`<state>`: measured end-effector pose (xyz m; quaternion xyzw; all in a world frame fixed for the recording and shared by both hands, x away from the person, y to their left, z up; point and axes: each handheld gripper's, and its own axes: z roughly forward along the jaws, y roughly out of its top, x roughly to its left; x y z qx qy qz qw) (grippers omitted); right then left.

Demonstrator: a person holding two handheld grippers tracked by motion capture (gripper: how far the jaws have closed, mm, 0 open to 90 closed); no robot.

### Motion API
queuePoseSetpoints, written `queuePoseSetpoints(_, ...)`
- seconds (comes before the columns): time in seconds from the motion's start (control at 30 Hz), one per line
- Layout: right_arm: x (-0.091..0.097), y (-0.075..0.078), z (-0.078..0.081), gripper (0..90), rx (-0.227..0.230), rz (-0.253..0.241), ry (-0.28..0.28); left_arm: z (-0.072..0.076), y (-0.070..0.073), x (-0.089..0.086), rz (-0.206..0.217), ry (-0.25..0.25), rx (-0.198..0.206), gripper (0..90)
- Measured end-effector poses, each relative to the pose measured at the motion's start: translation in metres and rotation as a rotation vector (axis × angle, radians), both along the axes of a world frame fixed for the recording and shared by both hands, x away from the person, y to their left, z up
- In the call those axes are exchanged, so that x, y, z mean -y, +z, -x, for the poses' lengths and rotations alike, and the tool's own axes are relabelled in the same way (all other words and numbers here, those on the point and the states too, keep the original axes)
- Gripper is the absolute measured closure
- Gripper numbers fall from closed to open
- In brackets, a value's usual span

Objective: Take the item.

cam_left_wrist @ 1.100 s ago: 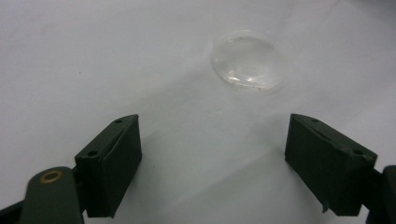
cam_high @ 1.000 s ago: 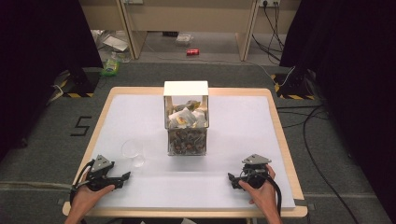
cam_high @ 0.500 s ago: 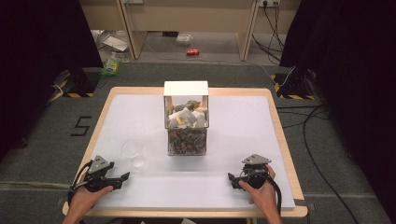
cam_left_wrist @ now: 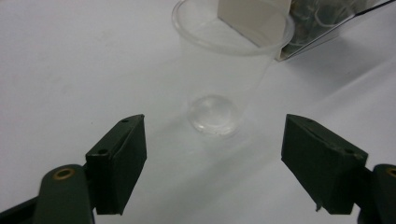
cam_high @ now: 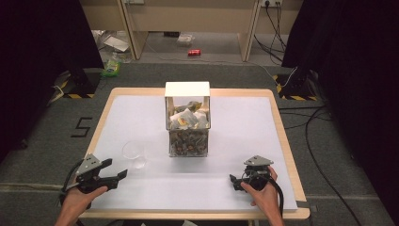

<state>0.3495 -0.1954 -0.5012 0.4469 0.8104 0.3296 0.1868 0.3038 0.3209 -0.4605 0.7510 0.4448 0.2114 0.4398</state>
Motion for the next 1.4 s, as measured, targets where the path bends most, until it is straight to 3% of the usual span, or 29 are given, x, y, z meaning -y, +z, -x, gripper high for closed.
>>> queuePoseSetpoints(0.2, 0.000, 0.000, 0.000, 0.4, 0.001, 0.000, 0.002, 0.001, 0.011, 0.002, 0.007, -0.016, 0.030, 22.4)
queuePoseSetpoints(0.37, 0.000, 0.000, 0.000, 0.4, -0.001, -0.002, -0.002, 0.001, 0.023, 0.004, 0.034, -0.022, 0.063, 23.1)
queuePoseSetpoints(0.47, 0.000, 0.000, 0.000, 0.4, -0.001, -0.002, -0.001, 0.000, 0.034, 0.008, 0.072, -0.045, 0.093, 24.0)
queuePoseSetpoints(0.7, 0.000, 0.000, 0.000, 0.4, -0.001, -0.002, -0.002, -0.002, 0.056, 0.022, 0.112, -0.088, 0.151, 27.3)
queuePoseSetpoints(1.17, 0.000, 0.000, 0.000, 0.4, -0.001, -0.002, -0.001, -0.014, 0.091, 0.051, 0.124, -0.173, 0.194, 34.1)
queuePoseSetpoints(1.4, 0.000, 0.000, 0.000, 0.4, -0.001, -0.001, 0.000, -0.022, 0.116, 0.068, 0.114, -0.211, 0.232, 40.8)
